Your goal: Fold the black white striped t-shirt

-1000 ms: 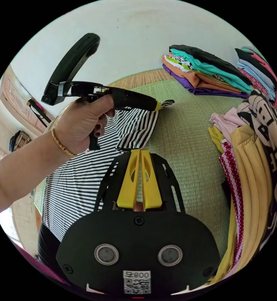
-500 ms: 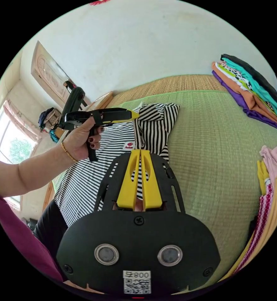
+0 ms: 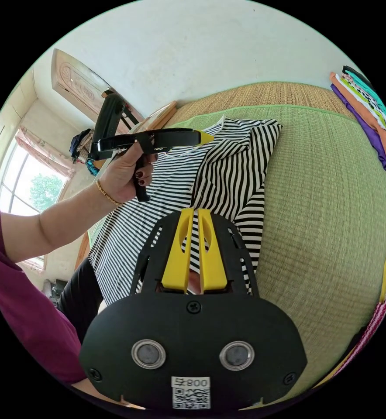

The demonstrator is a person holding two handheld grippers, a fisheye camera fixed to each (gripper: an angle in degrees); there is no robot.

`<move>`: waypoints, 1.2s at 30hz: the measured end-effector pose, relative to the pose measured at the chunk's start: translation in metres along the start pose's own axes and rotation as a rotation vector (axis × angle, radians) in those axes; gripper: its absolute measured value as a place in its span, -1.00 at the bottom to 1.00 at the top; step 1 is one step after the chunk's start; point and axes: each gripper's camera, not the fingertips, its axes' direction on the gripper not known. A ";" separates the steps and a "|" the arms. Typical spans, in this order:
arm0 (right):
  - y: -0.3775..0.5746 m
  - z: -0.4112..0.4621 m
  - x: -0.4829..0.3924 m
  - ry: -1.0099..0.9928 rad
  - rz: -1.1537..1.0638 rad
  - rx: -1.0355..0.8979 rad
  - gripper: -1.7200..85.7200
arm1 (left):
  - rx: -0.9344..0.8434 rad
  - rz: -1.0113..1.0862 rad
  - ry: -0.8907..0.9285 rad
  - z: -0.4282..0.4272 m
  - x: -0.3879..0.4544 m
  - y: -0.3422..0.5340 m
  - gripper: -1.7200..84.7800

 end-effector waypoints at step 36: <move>-0.016 -0.012 0.066 0.164 0.265 0.135 -0.96 | -0.125 0.221 -0.006 -0.061 0.104 -0.022 -0.96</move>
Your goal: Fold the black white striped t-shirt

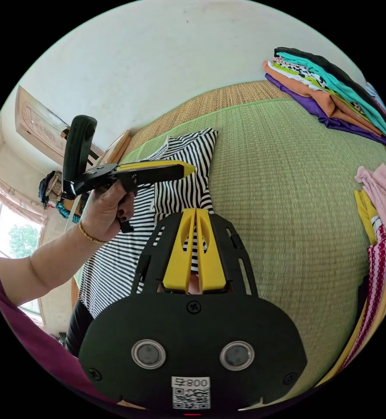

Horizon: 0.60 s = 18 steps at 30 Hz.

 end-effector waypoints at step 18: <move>0.000 -0.003 0.078 -0.305 0.163 0.036 -0.96 | 0.058 -0.133 0.139 -0.172 -0.027 0.081 -0.96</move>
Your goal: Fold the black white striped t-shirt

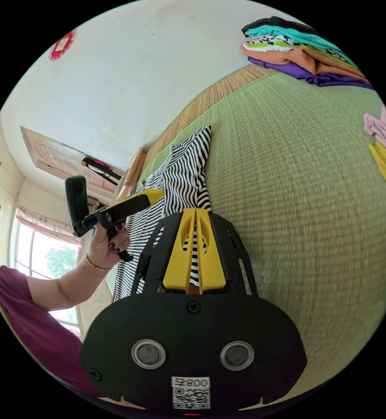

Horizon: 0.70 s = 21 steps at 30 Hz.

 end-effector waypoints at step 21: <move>0.008 -0.016 0.008 -0.101 0.149 0.081 -0.85 | 0.429 -0.816 -0.049 -0.383 -0.161 0.371 -0.82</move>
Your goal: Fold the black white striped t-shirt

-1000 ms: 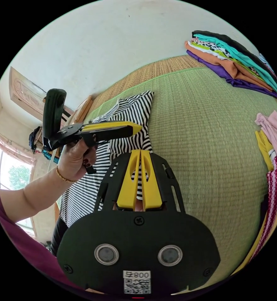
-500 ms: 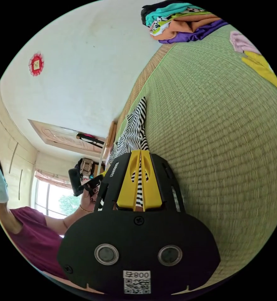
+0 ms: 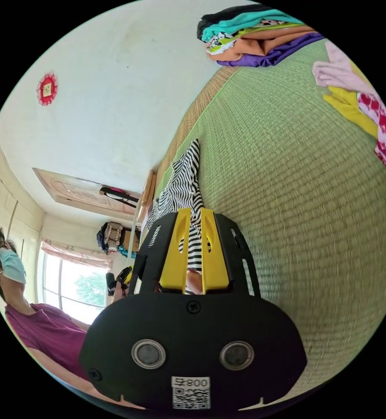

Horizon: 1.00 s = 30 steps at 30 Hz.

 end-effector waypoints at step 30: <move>0.125 0.499 -0.456 0.232 -0.923 -0.642 -0.75 | 0.109 -0.097 0.228 -0.135 -0.085 -0.060 -0.92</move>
